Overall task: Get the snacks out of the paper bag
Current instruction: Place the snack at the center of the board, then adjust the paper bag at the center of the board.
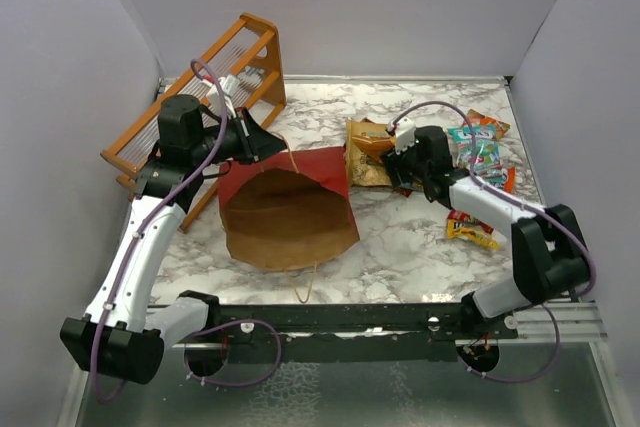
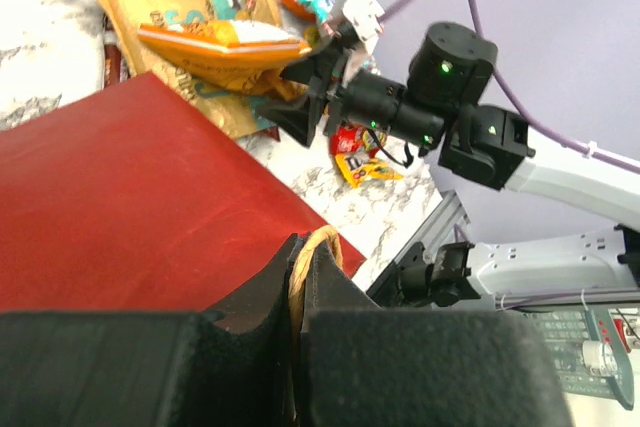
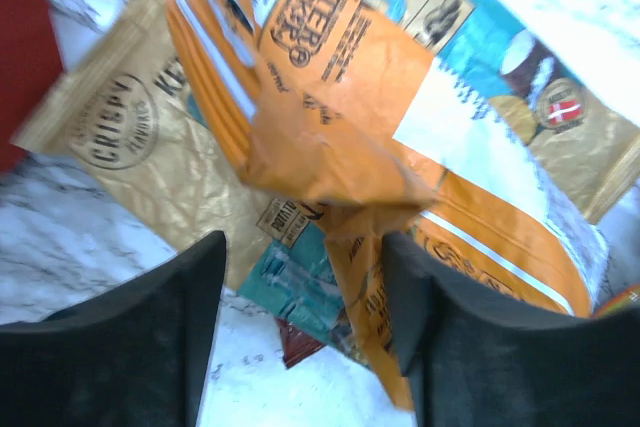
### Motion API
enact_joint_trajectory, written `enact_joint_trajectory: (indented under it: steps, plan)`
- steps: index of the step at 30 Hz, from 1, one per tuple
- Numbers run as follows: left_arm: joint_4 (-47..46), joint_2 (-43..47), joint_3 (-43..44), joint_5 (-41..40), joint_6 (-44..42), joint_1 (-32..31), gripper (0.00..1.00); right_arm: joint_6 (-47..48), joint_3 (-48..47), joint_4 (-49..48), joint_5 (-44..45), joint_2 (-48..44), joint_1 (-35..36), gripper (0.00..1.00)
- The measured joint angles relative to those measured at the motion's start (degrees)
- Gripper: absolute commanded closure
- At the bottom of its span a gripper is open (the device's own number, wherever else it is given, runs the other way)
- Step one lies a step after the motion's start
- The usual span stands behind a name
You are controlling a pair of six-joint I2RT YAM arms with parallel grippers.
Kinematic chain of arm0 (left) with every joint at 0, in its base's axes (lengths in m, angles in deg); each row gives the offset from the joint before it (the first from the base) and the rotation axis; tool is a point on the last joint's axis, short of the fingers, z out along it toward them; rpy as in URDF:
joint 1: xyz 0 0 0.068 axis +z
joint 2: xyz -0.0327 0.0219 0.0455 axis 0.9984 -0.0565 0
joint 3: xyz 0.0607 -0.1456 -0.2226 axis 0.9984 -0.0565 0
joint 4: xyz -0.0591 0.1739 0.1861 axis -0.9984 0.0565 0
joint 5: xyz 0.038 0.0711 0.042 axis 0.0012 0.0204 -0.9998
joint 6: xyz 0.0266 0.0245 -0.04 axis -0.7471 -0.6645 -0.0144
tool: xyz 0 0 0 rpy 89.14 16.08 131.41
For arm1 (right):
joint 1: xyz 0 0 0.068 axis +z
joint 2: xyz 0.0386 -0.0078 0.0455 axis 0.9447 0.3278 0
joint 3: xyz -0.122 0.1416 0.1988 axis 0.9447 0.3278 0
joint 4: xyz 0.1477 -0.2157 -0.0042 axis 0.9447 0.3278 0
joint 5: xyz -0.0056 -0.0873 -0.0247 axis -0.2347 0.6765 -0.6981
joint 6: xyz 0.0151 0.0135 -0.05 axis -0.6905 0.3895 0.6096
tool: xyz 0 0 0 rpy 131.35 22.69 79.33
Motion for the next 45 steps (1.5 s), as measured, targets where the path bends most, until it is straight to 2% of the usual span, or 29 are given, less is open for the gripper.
enact_joint_trajectory:
  steps: [4,8,13,21,27,34,41,45]
  plan:
    - [0.0,0.0,3.6,0.7,1.9,0.0,1.0,-4.4,3.4,-1.1,-0.8,-10.6,0.1,0.01]
    - [-1.0,0.2,7.0,1.4,5.8,0.0,1.0,-7.6,7.0,-5.6,0.0,-24.2,0.1,0.01]
    - [-8.5,0.2,6.4,2.2,13.9,0.0,1.0,-10.1,7.8,-8.0,1.9,-34.5,0.1,0.0]
    - [-23.5,-6.6,1.6,4.1,27.9,0.0,1.0,-15.9,3.2,-3.1,7.9,-33.6,0.1,0.01]
    - [-30.3,-10.8,0.5,3.3,33.6,0.0,1.0,-18.9,1.8,-0.5,9.1,-33.9,0.1,0.0]
    - [-34.5,-15.0,-2.2,2.6,35.2,1.0,1.0,-21.1,1.8,0.2,9.1,-35.5,0.1,0.01]
    - [-33.0,-17.1,-4.9,2.1,33.5,7.3,1.0,-28.7,1.0,0.5,10.1,-35.3,0.1,0.01]
    - [-31.6,-17.3,-4.7,1.9,31.8,9.9,1.0,-32.6,-3.0,3.4,11.6,-32.8,0.1,0.01]
